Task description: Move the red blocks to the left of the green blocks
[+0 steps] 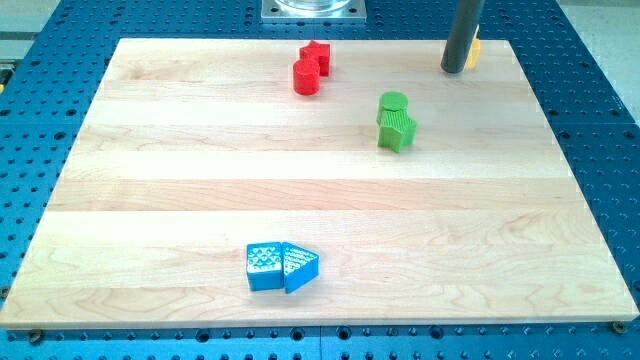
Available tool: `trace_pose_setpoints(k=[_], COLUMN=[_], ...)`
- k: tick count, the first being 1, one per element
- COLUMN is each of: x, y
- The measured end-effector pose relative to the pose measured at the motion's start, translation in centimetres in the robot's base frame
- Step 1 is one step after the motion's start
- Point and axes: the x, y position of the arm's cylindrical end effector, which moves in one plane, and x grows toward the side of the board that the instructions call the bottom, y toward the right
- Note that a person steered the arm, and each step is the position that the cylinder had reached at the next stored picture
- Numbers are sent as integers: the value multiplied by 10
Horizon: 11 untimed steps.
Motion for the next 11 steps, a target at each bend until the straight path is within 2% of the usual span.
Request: trace_pose_setpoints(k=[1,2,4,6,9,10,11], x=[-42,-58,-42,11,34,59,107], y=[-68,-104,-194,-207,-179,-185,-206])
